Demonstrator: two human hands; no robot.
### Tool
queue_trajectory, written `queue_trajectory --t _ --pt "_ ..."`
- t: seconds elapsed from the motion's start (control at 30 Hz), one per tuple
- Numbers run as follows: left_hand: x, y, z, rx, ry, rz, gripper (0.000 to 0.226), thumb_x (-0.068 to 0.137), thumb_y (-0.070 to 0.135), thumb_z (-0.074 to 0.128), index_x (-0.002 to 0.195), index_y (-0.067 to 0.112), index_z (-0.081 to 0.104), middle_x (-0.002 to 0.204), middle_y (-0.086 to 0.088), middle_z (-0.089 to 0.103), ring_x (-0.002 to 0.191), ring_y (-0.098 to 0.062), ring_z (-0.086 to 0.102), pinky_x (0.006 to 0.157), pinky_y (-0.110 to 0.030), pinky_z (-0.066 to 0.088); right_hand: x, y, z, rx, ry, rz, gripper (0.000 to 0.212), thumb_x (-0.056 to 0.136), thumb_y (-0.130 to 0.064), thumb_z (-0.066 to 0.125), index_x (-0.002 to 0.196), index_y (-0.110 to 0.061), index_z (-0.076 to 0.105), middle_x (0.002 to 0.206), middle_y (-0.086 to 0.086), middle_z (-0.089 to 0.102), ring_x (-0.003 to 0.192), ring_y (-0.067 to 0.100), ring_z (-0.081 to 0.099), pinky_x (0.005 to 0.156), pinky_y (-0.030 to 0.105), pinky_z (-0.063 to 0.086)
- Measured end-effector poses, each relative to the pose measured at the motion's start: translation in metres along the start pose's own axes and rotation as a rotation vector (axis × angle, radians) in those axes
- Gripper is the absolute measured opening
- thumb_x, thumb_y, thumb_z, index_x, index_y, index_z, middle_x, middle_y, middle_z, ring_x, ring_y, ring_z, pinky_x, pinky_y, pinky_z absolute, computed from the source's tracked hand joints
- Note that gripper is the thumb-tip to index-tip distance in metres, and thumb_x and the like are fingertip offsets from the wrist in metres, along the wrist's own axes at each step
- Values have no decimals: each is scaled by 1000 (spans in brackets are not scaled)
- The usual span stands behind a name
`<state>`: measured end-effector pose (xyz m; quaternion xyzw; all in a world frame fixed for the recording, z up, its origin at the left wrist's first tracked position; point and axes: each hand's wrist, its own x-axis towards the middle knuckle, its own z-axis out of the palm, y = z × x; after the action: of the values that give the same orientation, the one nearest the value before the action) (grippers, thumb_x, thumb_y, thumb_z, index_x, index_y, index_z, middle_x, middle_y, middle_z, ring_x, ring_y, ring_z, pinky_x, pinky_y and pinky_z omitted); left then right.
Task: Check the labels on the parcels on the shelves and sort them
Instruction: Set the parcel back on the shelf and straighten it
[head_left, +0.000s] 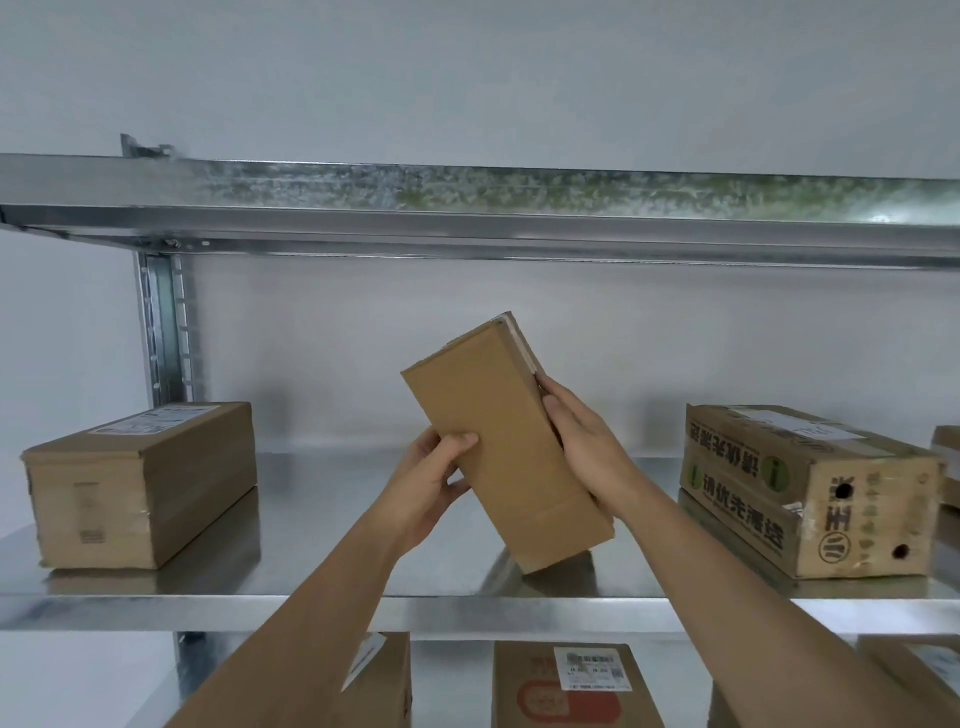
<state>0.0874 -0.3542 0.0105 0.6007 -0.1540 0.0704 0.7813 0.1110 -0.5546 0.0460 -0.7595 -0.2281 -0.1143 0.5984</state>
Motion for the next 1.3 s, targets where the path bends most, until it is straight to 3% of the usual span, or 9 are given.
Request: queue_trajectory --t 0.13,0.27,0.43,0.53,0.6,0.73,0.8,0.97,1.3 --pt "-5 6 -6 -230 33 -37 64 93 65 55 140 21 57 107 -1 75 95 -21 74 91 -48 55 1 2 -3 -57 -57 -10 38 109 -43 35 145 -51 45 148 -24 48 133 -2 48 117 33 37" --pt "-3 8 -23 -423 29 -73 68 88 82 40 142 42 52 132 -18 66 116 -41 67 96 -62 52 5 0 -2 -115 -109 -17 37 109 -41 35 142 -53 47 146 -25 49 131 -2 48 114 31 38" --pt "-5 12 -34 -444 68 -111 45 98 59 46 132 33 60 115 -17 67 101 -43 71 90 -61 54 8 -3 2 -237 -143 -31 36 108 -46 36 140 -52 50 144 -27 50 130 -2 48 109 25 37" --pt "-5 12 -47 -462 147 -102 37 96 32 42 130 32 56 92 -8 61 78 -35 69 94 -64 51 7 -8 -2 -348 -108 -8 24 107 -46 40 124 -46 58 116 -34 55 107 -8 53 85 13 37" --pt "-6 12 -57 -406 218 -135 54 98 21 39 150 35 43 105 -7 62 87 -34 66 92 -61 54 9 -7 -11 -437 -98 87 19 104 -48 46 117 -38 57 106 -28 55 94 -6 53 77 18 39" --pt "-14 8 -66 -89 342 -267 27 108 24 36 120 10 55 107 -17 65 94 -32 64 77 -49 57 11 6 -34 -488 -126 451 49 95 -56 58 124 -16 55 123 1 60 97 16 58 79 36 48" --pt "-15 8 -69 27 329 -343 41 108 43 39 118 10 61 105 -17 72 100 -34 67 84 -49 56 11 16 -42 -359 -139 572 55 90 -58 66 122 -14 59 117 4 66 101 25 63 87 41 52" --pt "0 15 -72 172 217 -487 75 88 81 43 121 20 70 119 -12 74 117 -31 67 103 -47 49 12 21 -44 -231 -155 582 33 87 -45 76 104 -17 74 91 3 78 85 24 74 72 36 62" --pt "39 55 -60 585 120 -722 69 79 64 74 126 14 66 120 -10 74 114 -28 69 107 -50 50 28 5 -38 -229 -169 735 55 79 -51 82 114 -11 69 114 17 72 103 37 71 93 64 54"
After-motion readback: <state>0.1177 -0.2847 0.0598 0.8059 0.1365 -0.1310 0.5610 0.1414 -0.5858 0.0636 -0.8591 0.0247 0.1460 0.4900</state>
